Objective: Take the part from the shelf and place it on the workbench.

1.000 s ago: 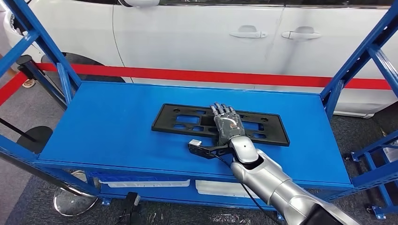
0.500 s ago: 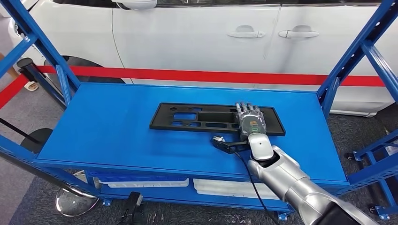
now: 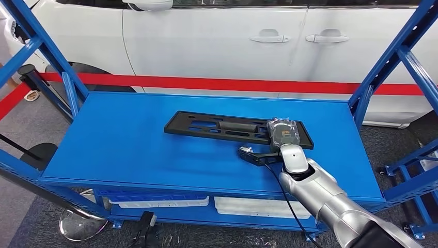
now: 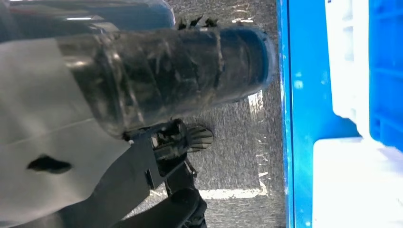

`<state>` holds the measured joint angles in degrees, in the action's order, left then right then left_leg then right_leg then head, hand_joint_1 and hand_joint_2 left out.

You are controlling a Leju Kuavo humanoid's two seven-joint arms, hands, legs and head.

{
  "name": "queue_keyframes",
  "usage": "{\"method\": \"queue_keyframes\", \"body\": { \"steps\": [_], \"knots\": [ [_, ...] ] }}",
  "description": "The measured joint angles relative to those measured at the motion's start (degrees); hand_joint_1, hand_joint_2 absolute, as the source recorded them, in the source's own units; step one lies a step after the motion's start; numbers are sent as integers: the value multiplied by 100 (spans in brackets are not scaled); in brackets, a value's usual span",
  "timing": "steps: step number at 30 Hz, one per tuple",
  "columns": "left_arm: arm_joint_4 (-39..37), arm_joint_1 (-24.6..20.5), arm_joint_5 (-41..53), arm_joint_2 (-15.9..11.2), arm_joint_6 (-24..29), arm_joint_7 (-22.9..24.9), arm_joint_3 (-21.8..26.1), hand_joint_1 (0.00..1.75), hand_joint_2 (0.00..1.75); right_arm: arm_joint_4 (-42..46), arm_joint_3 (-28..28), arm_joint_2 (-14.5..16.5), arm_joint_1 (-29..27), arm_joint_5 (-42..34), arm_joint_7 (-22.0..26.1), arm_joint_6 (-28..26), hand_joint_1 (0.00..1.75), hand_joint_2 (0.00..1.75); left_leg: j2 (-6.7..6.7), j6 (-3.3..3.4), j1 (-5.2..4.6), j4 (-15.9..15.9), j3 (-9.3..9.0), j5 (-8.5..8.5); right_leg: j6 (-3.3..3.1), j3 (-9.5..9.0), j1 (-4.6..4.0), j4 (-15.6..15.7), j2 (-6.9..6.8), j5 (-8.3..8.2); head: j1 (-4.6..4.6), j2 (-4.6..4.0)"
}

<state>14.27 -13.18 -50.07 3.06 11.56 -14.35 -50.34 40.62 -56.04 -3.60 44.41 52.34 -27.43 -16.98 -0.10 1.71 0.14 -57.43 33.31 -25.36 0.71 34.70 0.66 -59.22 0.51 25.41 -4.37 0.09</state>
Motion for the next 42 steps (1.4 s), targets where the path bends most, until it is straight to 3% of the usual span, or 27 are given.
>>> {"method": "queue_keyframes", "body": {
  "steps": [2,4,5,6,7,9,11,14,16,19,20,21,22,24,26,29,31,32,34,36,37,38,40,42],
  "knots": [
    [0,-11,6,0,8,1,-1,0,0,-12,19,-27,-10,-21,21,-17,175,175,15,70,33,92,-35,65,42,175,-3,-386,-7,251,18,0],
    [0,-13,8,0,11,1,-2,0,0,-29,26,-49,-32,-25,26,-19,175,175,17,99,22,91,-9,81,65,519,-1,-1112,-12,597,30,0],
    [0,-8,8,1,11,1,-2,0,0,-37,27,-56,-46,-26,35,-27,175,175,17,99,21,79,5,80,77,648,1,-1378,-14,671,31,0],
    [0,-2,8,1,11,1,-2,0,0,-42,29,-61,-56,-31,52,-48,175,175,16,96,21,63,15,75,88,686,7,-1458,-17,640,31,0],
    [0,1,8,2,11,-3,-1,0,0,-43,33,-63,-60,-39,82,-87,175,175,12,89,24,40,19,65,95,608,17,-1304,-20,504,32,0],
    [0,1,8,2,11,-21,-1,0,0,-44,43,-65,-61,-60,159,-213,175,175,0,47,24,-31,33,25,89,242,39,-582,-26,163,32,0],
    [0,-5,8,2,11,-59,-2,0,0,-36,51,-63,-69,-58,227,-362,175,175,-16,-18,7,-110,73,-14,48,2,33,-89,-24,29,25,0],
    [0,4,8,2,11,-184,-1,0,0,-3,55,-62,-110,9,308,-638,175,175,-22,-107,6,-130,119,-12,-52,-10,17,-17,-24,9,23,0],
    [0,13,9,1,16,-320,0,0,0,75,63,-73,-163,103,374,-917,175,175,-19,-172,23,-314,211,-152,-121,-15,43,22,-37,-30,3,0],
    [0,40,18,0,70,-532,0,0,0,297,112,-144,-357,340,442,-1478,175,175,-15,-255,57,-1276,650,-647,-160,7,58,36,-57,-50,-26,0],
    [0,61,22,0,88,-573,0,0,0,392,139,-168,-432,404,450,-1616,175,175,-14,-271,66,-1551,779,-726,-162,18,58,30,-54,-50,-26,0],
    [0,80,24,0,101,-599,0,0,0,484,168,-189,-492,444,455,-1695,175,175,-14,-277,70,-1646,826,-699,-161,25,59,24,-46,-48,-28,0],
    [0,90,25,0,111,-616,0,0,0,565,192,-206,-533,476,463,-1736,175,175,-14,-272,72,-1520,771,-569,-157,27,60,18,-37,-46,-28,0],
    [0,89,23,-3,154,-654,0,0,87,720,240,-232,-594,613,492,-1825,175,175,-12,-231,70,-806,448,-196,-141,21,61,14,-25,-37,-27,0],
    [0,91,12,-8,234,-714,0,0,175,976,362,-258,-714,982,593,-2009,175,175,-17,-177,43,-231,184,-17,-97,38,44,16,-23,-40,-26,0],
    [-1,165,-67,-16,403,-886,0,0,175,1878,796,-271,-1158,1947,978,-2217,175,175,-31,-104,17,-103,135,-17,-1,46,31,50,-27,-55,-19,0],
    [-1,214,-156,-26,528,-1014,1,0,175,2691,1110,-266,-1497,2427,1162,-2261,175,175,-31,-30,38,-38,99,9,52,84,38,-47,-31,45,-11,0],
    [-2,226,-196,-32,578,-1057,4,0,175,3077,1253,-264,-1643,2524,1194,-2268,175,175,-32,10,50,-8,81,23,66,170,37,-250,-31,184,-4,0],
    [-2,259,-267,-44,634,-1090,20,0,175,3812,1520,-266,-1910,2498,1242,-2274,175,175,-41,64,46,0,70,19,69,478,40,-949,-31,554,9,0],
    [-2,320,-326,-60,637,-1087,45,0,175,4485,1740,-268,-2128,2277,1379,-2285,175,175,-52,86,36,-16,65,1,73,742,40,-1513,-30,728,9,0],
    [-2,356,-354,-67,637,-1084,59,0,175,4817,1841,-268,-2227,2095,1513,-2290,175,175,-55,84,33,-31,63,-13,70,745,40,-1511,-30,654,10,0],
    [-2,386,-381,-74,644,-1081,72,0,175,5144,1947,-264,-2323,1875,1699,-2295,175,175,-58,76,32,-55,60,-31,60,644,41,-1291,-31,489,10,0],
    [-2,421,-444,-82,692,-1084,100,0,175,5753,2150,-238,-2508,1380,2134,-2295,175,175,-63,33,20,-130,70,-87,24,276,35,-549,-33,152,13,0],
    [-2,435,-497,-96,762,-1090,141,0,175,6252,2283,-197,-2660,963,2420,-2297,175,175,-64,-21,-2,-197,91,-121,-5,65,19,-138,-30,49,5,0]
  ]
}}
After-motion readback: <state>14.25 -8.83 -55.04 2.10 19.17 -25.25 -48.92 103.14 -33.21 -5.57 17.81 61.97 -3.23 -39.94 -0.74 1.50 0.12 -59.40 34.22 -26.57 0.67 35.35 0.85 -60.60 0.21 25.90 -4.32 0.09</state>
